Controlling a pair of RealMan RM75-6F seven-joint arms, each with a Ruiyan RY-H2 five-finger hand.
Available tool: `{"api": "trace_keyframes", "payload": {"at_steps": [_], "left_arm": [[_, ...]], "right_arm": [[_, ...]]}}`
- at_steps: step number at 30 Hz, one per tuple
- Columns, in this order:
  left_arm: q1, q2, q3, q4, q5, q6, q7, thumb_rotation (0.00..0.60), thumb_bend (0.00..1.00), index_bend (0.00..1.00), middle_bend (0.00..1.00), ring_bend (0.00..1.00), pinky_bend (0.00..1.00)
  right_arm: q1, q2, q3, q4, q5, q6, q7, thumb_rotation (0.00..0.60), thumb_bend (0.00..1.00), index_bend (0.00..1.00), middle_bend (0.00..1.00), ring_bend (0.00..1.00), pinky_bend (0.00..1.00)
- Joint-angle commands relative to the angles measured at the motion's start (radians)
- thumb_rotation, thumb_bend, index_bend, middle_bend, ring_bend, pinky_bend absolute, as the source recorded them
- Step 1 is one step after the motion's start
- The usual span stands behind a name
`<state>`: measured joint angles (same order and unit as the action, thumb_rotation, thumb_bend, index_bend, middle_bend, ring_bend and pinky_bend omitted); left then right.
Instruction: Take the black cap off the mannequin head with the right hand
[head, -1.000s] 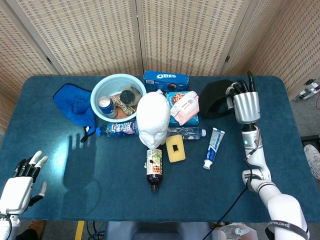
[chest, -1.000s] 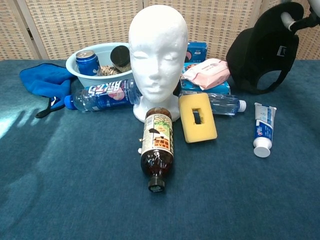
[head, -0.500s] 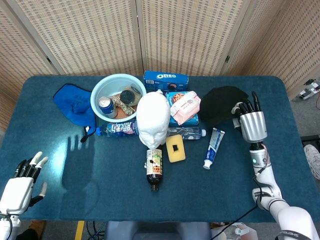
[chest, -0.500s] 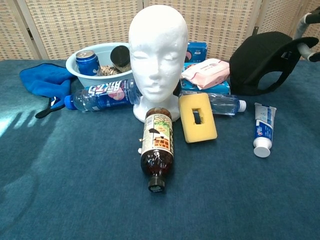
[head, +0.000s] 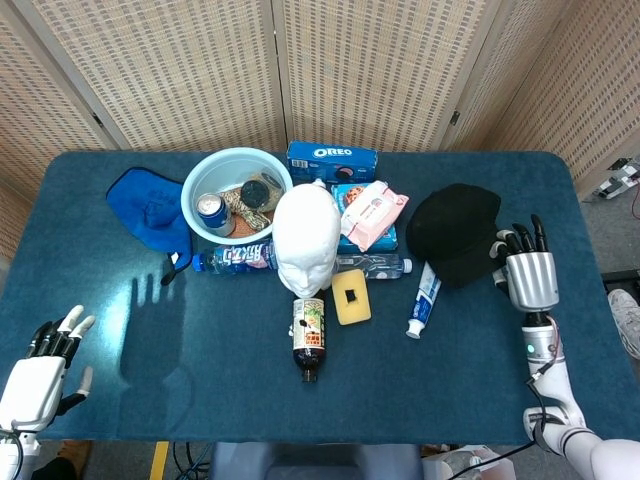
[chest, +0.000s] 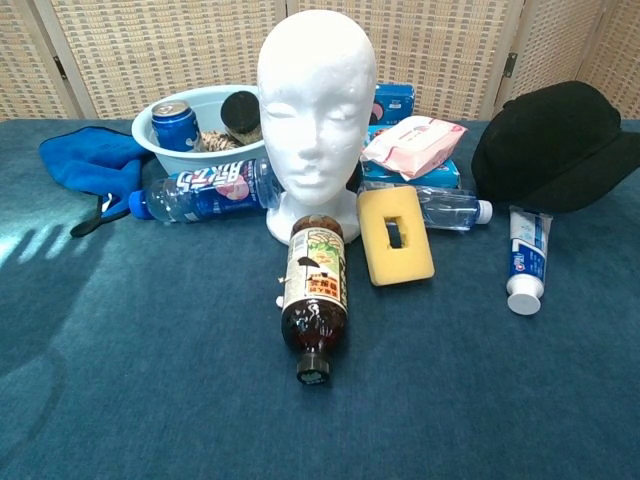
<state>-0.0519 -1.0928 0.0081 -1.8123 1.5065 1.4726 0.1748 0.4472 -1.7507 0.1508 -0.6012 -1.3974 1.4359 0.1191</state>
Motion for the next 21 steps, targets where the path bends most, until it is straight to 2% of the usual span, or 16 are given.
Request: {"api": "trace_keyframes", "payload": {"at_steps": [1,3,4,5,8,13,21], "left_arm": [[0.000,-0.001,0.001,0.000,0.000,-0.001,0.000,0.600,0.49,0.11,0.00,0.01,0.00],[0.000,-0.002,0.002,0.000,0.001,-0.002,0.002,0.600,0.49,0.11,0.00,0.01,0.00],[0.000,-0.002,0.002,-0.001,0.002,-0.001,0.003,0.600,0.49,0.11,0.00,0.01,0.00],[0.001,-0.002,0.002,0.000,0.000,0.001,0.004,0.600,0.49,0.11,0.00,0.01,0.00],[0.004,0.000,0.001,0.000,-0.002,0.005,0.002,0.600,0.49,0.11,0.00,0.01,0.00],[0.005,0.001,0.002,0.000,-0.002,0.006,0.002,0.600,0.49,0.11,0.00,0.01,0.00],[0.006,-0.004,-0.003,0.008,-0.003,0.011,0.017,0.600,0.49,0.11,0.00,0.01,0.00]], "right_arm": [[-0.014,0.011,-0.001,-0.022,0.014,-0.036,-0.018,0.600,0.23,0.40,0.27,0.12,0.01],[-0.021,0.022,0.001,-0.047,0.023,-0.060,-0.031,0.600,0.09,0.29,0.22,0.08,0.00],[-0.023,0.028,0.002,-0.060,0.027,-0.069,-0.038,0.600,0.02,0.20,0.18,0.05,0.00],[-0.025,0.035,0.004,-0.072,0.030,-0.075,-0.045,0.600,0.00,0.13,0.15,0.02,0.00],[-0.034,0.062,0.009,-0.116,0.041,-0.094,-0.072,0.600,0.00,0.01,0.09,0.00,0.00],[-0.053,0.119,0.010,-0.196,0.067,-0.145,-0.135,0.600,0.00,0.00,0.00,0.00,0.00],[-0.096,0.194,-0.036,-0.309,0.053,-0.177,-0.193,0.600,0.00,0.00,0.00,0.00,0.00]]}}
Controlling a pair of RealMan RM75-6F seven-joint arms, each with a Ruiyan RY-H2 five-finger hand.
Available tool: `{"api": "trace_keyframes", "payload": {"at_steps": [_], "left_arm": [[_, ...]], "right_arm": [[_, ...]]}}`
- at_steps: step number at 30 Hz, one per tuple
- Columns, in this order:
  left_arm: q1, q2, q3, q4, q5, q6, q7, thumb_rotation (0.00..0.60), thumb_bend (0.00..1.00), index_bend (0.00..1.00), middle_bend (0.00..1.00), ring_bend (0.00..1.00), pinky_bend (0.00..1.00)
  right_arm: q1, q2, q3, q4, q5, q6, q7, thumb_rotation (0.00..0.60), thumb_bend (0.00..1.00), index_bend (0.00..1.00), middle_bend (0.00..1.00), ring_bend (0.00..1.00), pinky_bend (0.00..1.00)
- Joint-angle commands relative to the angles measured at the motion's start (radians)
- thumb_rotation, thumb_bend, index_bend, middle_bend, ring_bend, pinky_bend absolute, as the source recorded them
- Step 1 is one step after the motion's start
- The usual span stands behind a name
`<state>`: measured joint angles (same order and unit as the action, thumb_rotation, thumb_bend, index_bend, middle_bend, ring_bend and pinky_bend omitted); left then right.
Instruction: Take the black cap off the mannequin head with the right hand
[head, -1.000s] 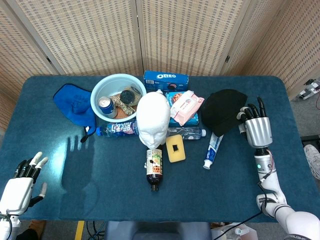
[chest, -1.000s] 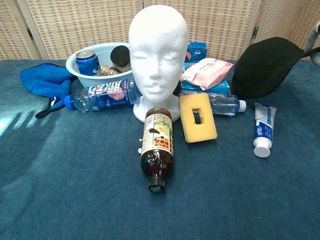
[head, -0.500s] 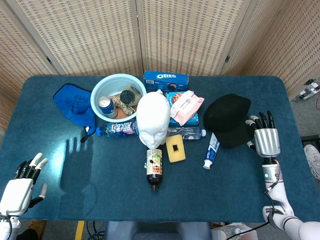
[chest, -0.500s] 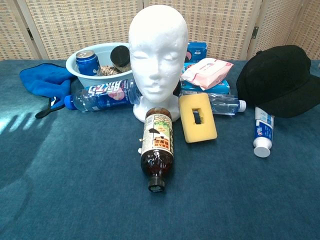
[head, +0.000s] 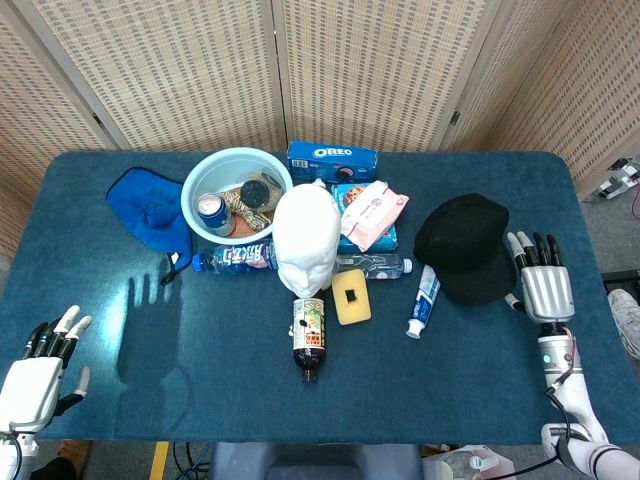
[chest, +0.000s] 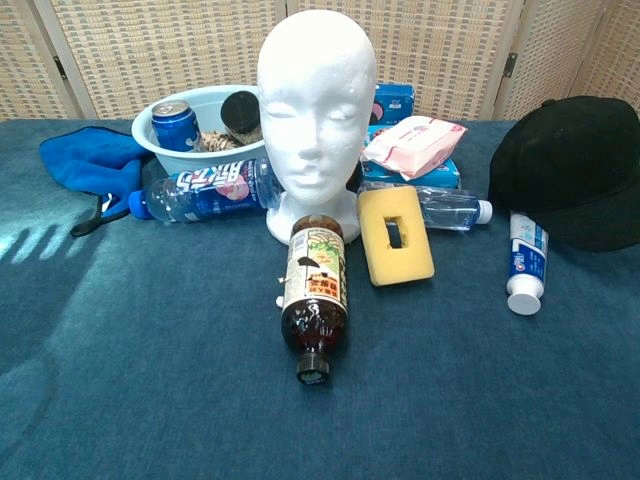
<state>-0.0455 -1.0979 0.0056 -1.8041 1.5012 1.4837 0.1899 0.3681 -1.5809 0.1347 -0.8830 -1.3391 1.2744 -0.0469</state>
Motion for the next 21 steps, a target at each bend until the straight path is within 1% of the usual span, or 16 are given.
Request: {"api": "trace_keyframes", "payload": {"at_steps": [1,6,13,18,21], "left_arm": [[0.000,0.002,0.000,-0.001,0.003,0.001,0.001,0.600,0.49,0.11,0.00,0.01,0.00],[0.000,0.004,0.001,-0.004,0.005,0.000,0.002,0.600,0.49,0.11,0.00,0.01,0.00],[0.001,0.010,0.000,-0.012,0.009,0.005,0.007,0.600,0.49,0.11,0.00,0.01,0.00],[0.001,0.015,-0.005,-0.018,0.002,0.008,0.009,0.600,0.49,0.11,0.00,0.01,0.00],[0.000,0.016,-0.006,-0.018,-0.002,0.005,0.009,0.600,0.49,0.11,0.00,0.01,0.00]], "right_arm": [[-0.021,0.031,-0.026,-0.036,-0.007,-0.020,-0.034,0.600,0.00,0.00,0.00,0.00,0.00],[-0.040,0.065,-0.046,-0.084,-0.014,-0.035,-0.057,0.600,0.00,0.00,0.00,0.00,0.00],[-0.061,0.097,-0.024,-0.155,-0.025,0.028,-0.042,0.600,0.00,0.00,0.00,0.00,0.00],[-0.086,0.159,0.000,-0.259,-0.023,0.091,-0.066,0.600,0.00,0.00,0.00,0.00,0.00],[-0.110,0.211,0.010,-0.342,-0.037,0.147,-0.065,0.600,0.00,0.00,0.05,0.00,0.00]]}}
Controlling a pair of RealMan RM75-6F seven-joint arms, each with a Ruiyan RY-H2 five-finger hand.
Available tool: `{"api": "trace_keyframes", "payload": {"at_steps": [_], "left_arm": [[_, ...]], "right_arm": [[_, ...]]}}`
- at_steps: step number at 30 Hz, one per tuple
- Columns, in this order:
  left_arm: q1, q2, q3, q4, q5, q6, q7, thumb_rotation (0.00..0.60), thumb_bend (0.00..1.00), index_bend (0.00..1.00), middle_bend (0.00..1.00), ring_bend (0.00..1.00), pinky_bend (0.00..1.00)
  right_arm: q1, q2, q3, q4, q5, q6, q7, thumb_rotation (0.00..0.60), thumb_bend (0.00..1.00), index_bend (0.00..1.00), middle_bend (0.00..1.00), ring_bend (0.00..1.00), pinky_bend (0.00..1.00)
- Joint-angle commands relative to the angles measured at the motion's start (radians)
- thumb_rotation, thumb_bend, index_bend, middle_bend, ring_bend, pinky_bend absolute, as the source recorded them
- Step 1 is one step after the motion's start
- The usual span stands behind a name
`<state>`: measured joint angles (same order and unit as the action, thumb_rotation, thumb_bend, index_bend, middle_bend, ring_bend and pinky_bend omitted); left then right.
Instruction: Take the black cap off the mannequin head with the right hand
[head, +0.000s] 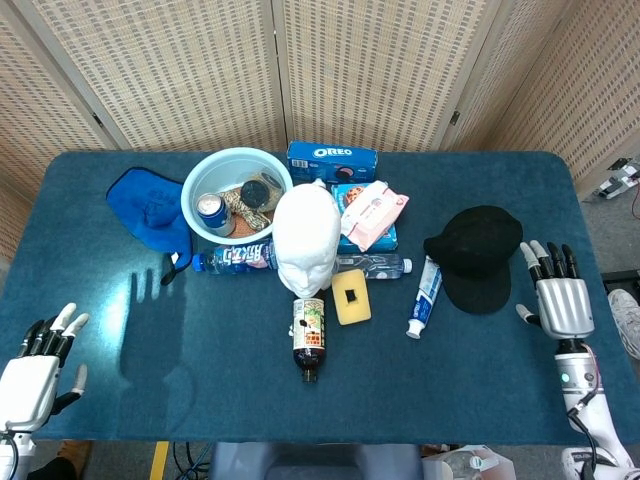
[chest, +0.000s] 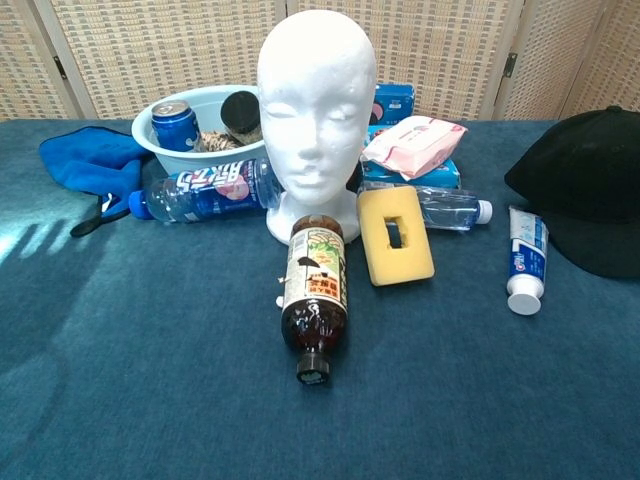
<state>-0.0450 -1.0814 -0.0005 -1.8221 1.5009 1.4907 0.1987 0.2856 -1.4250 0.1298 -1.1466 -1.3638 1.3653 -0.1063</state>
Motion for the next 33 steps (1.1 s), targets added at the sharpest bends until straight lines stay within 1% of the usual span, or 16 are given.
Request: {"api": "trace_keyframes", "payload": {"at_steps": [1,3,5,6,8,12,14,17,20,23,26,33], "left_arm": [[-0.001,-0.001,0.000,0.001,-0.002,-0.002,0.000,0.600,0.49,0.11,0.00,0.01,0.00],[-0.003,-0.002,-0.002,0.001,-0.004,-0.006,0.000,0.600,0.49,0.11,0.00,0.01,0.00],[-0.004,-0.004,-0.003,0.003,-0.006,-0.008,0.000,0.600,0.49,0.11,0.00,0.01,0.00],[-0.005,-0.005,-0.003,0.004,-0.006,-0.009,0.000,0.600,0.49,0.11,0.00,0.01,0.00],[-0.005,-0.009,-0.002,0.007,-0.006,-0.008,-0.001,0.600,0.49,0.11,0.00,0.01,0.00],[-0.004,-0.014,-0.008,0.010,-0.010,-0.002,0.004,0.600,0.49,0.11,0.00,0.01,0.00],[-0.004,-0.015,-0.009,0.008,-0.010,-0.001,0.006,0.600,0.49,0.11,0.00,0.01,0.00],[-0.004,-0.018,-0.008,0.008,-0.008,0.000,0.007,0.600,0.49,0.11,0.00,0.01,0.00],[-0.003,-0.019,-0.006,0.007,-0.007,0.001,0.009,0.600,0.49,0.11,0.00,0.01,0.00],[0.000,-0.019,-0.005,0.007,-0.004,0.006,0.008,0.600,0.49,0.11,0.00,0.01,0.00],[0.005,-0.017,-0.003,0.008,0.001,0.014,0.003,0.600,0.49,0.11,0.00,0.01,0.00],[0.015,-0.014,0.002,0.015,0.005,0.025,-0.010,0.600,0.49,0.11,0.00,0.01,0.00]], "right_arm": [[-0.034,0.072,0.015,-0.101,-0.017,0.066,-0.003,0.600,0.00,0.00,0.08,0.00,0.00],[-0.050,0.114,0.011,-0.152,-0.032,0.089,-0.002,0.600,0.00,0.03,0.12,0.01,0.01],[-0.061,0.167,-0.007,-0.204,-0.046,0.077,0.015,0.600,0.00,0.10,0.18,0.06,0.02],[-0.065,0.198,-0.017,-0.233,-0.052,0.065,0.031,0.600,0.00,0.12,0.19,0.08,0.03],[-0.077,0.260,-0.034,-0.290,-0.062,0.049,0.056,0.600,0.00,0.12,0.23,0.11,0.04],[-0.108,0.315,-0.051,-0.355,-0.081,0.078,0.050,0.600,0.00,0.15,0.28,0.15,0.06],[-0.120,0.330,-0.063,-0.380,-0.101,0.091,0.054,0.600,0.00,0.18,0.29,0.17,0.08],[-0.135,0.343,-0.087,-0.409,-0.144,0.108,0.062,0.600,0.00,0.22,0.30,0.19,0.13],[-0.146,0.342,-0.104,-0.428,-0.188,0.131,0.065,0.600,0.00,0.24,0.30,0.19,0.14],[-0.154,0.339,-0.122,-0.451,-0.224,0.142,0.054,0.600,0.00,0.24,0.31,0.19,0.14],[-0.159,0.339,-0.130,-0.471,-0.244,0.147,0.040,0.600,0.00,0.24,0.32,0.19,0.14],[-0.176,0.347,-0.127,-0.498,-0.250,0.168,0.037,0.600,0.00,0.24,0.32,0.19,0.14]]}}
